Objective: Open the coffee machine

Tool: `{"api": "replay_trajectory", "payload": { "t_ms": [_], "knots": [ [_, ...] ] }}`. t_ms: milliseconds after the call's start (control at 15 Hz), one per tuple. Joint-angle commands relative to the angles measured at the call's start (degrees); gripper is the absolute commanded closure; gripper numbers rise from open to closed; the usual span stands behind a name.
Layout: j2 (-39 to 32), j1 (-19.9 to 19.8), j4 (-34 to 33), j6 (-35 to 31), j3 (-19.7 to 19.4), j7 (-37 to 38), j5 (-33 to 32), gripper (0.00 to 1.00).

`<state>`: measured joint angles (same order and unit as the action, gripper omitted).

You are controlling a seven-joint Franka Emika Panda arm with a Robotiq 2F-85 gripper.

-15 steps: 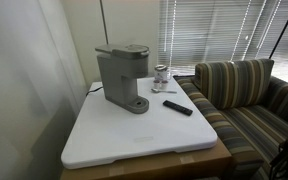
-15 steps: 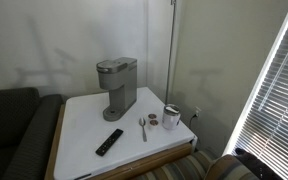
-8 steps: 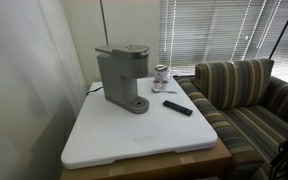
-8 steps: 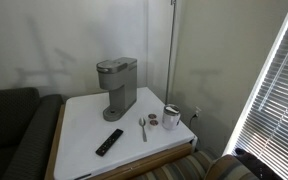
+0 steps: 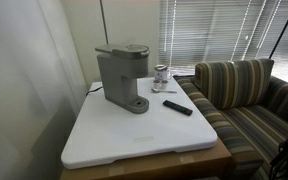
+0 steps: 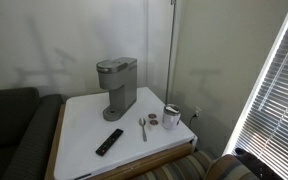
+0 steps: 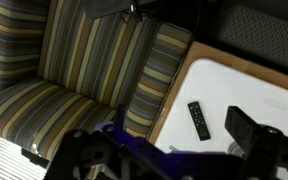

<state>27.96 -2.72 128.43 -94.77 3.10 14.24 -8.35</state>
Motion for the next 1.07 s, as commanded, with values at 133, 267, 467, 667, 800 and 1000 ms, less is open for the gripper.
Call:
{"api": "replay_trajectory", "payload": {
  "t_ms": [133, 267, 467, 667, 800, 1000],
  "knots": [
    [-14.52, 0.00, -9.83, -2.60, -2.00, -0.48, 3.66, 0.00],
    [-18.81, 0.26, -12.97, -3.70, -2.61, -1.00, 6.49, 0.00],
    [-18.07, 0.51, -11.64, -5.32, -2.24, -0.95, 6.72, 0.00],
    [-21.74, 0.76, -14.38, -6.38, -2.39, -1.84, 7.62, 0.00],
    [-22.02, 0.79, -15.02, -5.53, -2.28, -0.36, 7.73, 0.00],
    [-26.91, 0.75, -19.00, -4.05, -2.38, 7.42, 12.16, 0.00]
  ]
}}
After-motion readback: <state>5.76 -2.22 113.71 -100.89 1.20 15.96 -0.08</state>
